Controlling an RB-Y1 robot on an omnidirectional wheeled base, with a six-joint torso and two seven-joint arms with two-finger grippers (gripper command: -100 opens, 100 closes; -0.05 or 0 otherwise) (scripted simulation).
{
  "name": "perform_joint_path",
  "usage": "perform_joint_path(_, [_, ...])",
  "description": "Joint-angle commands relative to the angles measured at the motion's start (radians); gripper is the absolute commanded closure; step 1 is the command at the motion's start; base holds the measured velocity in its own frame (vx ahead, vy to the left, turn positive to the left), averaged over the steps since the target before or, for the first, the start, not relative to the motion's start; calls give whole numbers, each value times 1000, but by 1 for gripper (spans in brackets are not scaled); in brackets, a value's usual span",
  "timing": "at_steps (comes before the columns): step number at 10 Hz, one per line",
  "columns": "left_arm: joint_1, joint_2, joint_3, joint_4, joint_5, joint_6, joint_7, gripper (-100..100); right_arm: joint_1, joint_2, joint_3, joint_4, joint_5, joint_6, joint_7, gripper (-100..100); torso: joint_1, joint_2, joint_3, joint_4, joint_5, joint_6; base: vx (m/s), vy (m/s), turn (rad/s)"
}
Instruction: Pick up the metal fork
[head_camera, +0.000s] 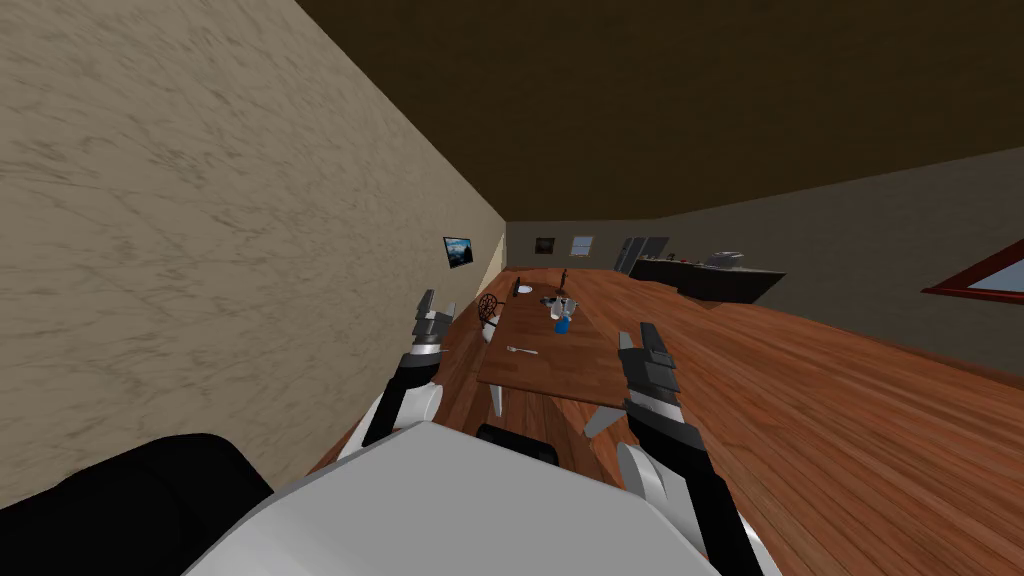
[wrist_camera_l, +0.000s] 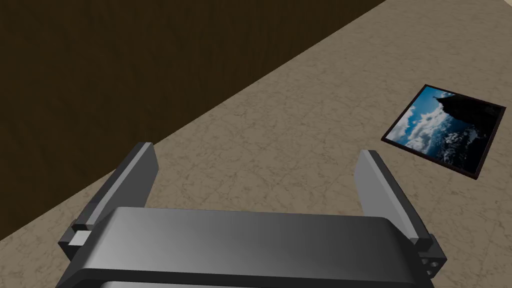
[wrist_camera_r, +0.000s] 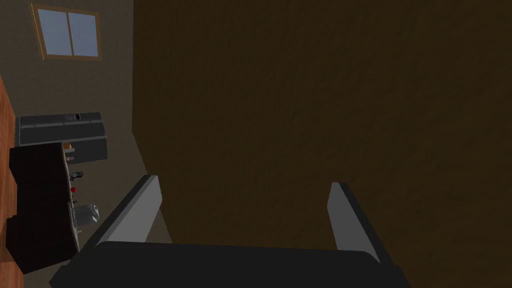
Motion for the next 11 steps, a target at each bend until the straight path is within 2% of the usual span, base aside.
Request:
perform_joint_path(1, [-12, 40, 1, 12, 21, 6, 4, -100, 0, 0, 0, 0, 0, 0, 0, 0, 0, 0, 0, 0, 0, 0, -19, 14, -91])
perform_joint_path(3, [-30, 80, 2, 31, 53, 19, 10, -100, 0, 0, 0, 0, 0, 0, 0, 0, 2, 1, 1, 0, 0, 0, -27, 34, -150])
perform_joint_path(6, [-70, 142, 3, 81, 123, 54, 26, -100, 0, 0, 0, 0, 0, 0, 0, 0, 3, 3, 2, 1, 1, 0, -45, 40, -200])
perform_joint_path(11, [-167, 271, 3, 222, 277, 169, 70, -100, 0, 0, 0, 0, 0, 0, 0, 0, 4, 1, 1, 0, 1, 0, -38, 48, -282])
